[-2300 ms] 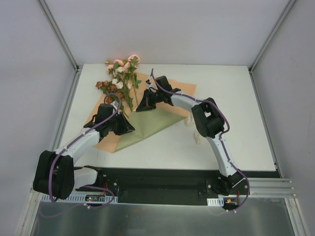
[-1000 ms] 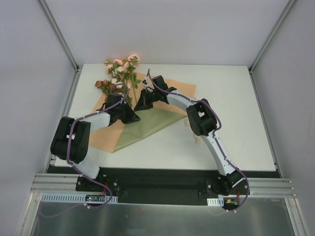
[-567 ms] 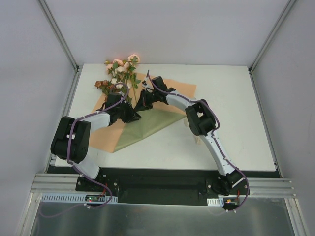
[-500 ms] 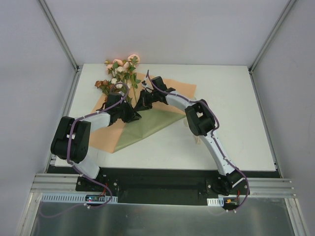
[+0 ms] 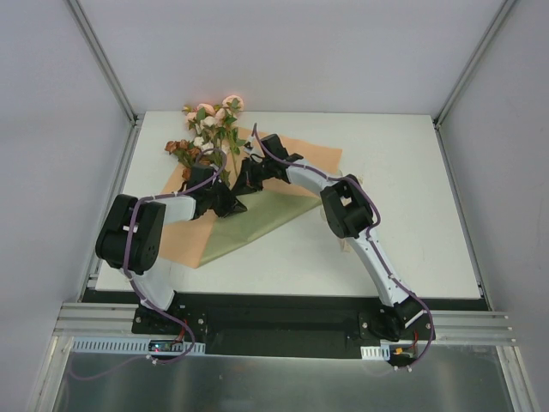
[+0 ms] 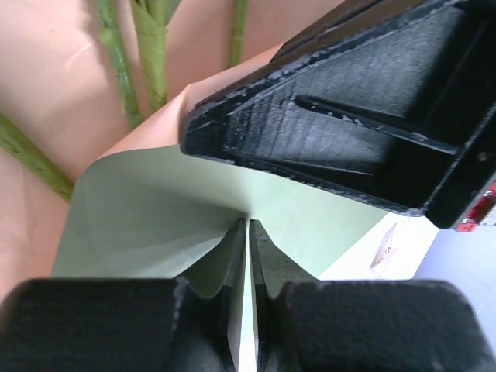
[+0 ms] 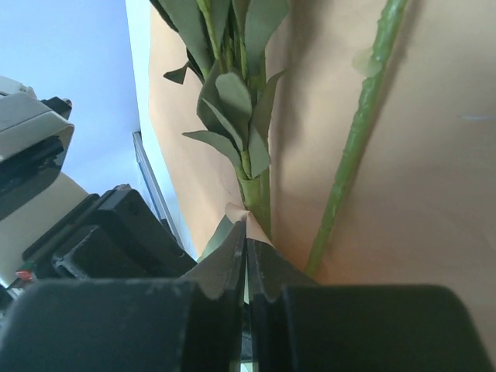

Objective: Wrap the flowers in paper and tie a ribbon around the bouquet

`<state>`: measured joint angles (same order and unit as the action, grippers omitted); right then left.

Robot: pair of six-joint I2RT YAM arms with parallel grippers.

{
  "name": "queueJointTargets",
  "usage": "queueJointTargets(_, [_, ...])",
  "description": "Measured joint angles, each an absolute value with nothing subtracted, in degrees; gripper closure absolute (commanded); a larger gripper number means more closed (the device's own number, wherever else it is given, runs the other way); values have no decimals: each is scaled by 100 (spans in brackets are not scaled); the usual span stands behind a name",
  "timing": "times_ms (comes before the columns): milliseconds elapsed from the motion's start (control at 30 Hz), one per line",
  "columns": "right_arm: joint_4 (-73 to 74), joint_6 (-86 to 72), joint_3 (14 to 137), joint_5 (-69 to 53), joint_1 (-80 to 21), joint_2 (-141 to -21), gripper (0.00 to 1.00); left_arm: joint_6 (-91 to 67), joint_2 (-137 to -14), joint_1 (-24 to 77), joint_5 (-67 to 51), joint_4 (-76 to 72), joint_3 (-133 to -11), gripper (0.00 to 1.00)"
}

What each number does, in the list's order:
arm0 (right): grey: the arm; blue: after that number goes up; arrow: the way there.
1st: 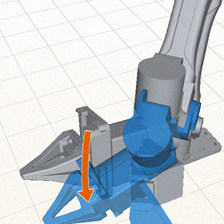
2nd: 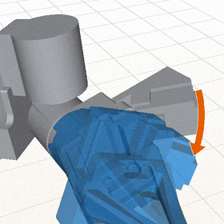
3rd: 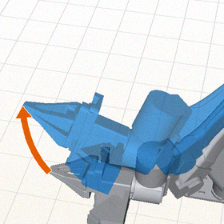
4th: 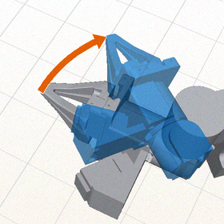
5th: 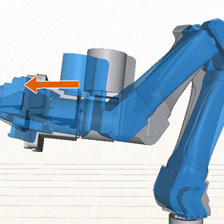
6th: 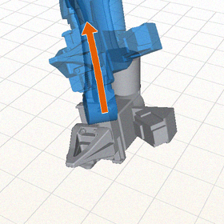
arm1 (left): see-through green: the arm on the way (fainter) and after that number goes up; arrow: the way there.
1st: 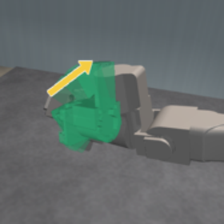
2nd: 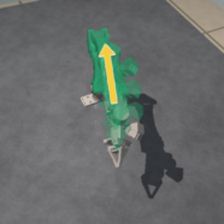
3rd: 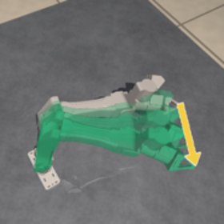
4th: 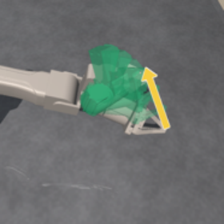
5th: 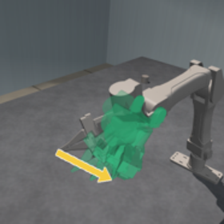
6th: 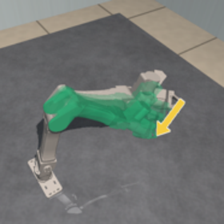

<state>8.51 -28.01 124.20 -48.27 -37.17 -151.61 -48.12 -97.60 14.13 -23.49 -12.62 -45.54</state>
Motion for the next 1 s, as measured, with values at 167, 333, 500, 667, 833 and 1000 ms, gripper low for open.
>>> queueJointTargets(167, [1085,-2735,12554,-4794,-3667,-15179,49,-4873,-9824,1337,-2298,-1146,-4539,100])
queueJointTargets(333, [1531,-2445,12639,-4735,-3518,-15056,36,-4939,-9937,1227,-2346,-1129,-4539,100])
queueJointTargets(500, [2231,-1743,11474,-4193,-3232,-13719,35,-4974,-9950,1225,-2362,-1140,-4539,100])
queueJointTargets(667, [1988,-1328,9216,-4082,-2899,-11585,73,-4974,-9950,1225,-2359,-1146,-4539,100])
queueJointTargets(833, [1000,-1446,7542,-4274,-3024,-11059,98,-4980,-9974,1227,-2359,-1166,-4539,100])
queueJointTargets(1000, [703,-1531,7185,-4176,-3061,-11784,99,-5030,-10025,1225,-2340,-1173,-4523,100])
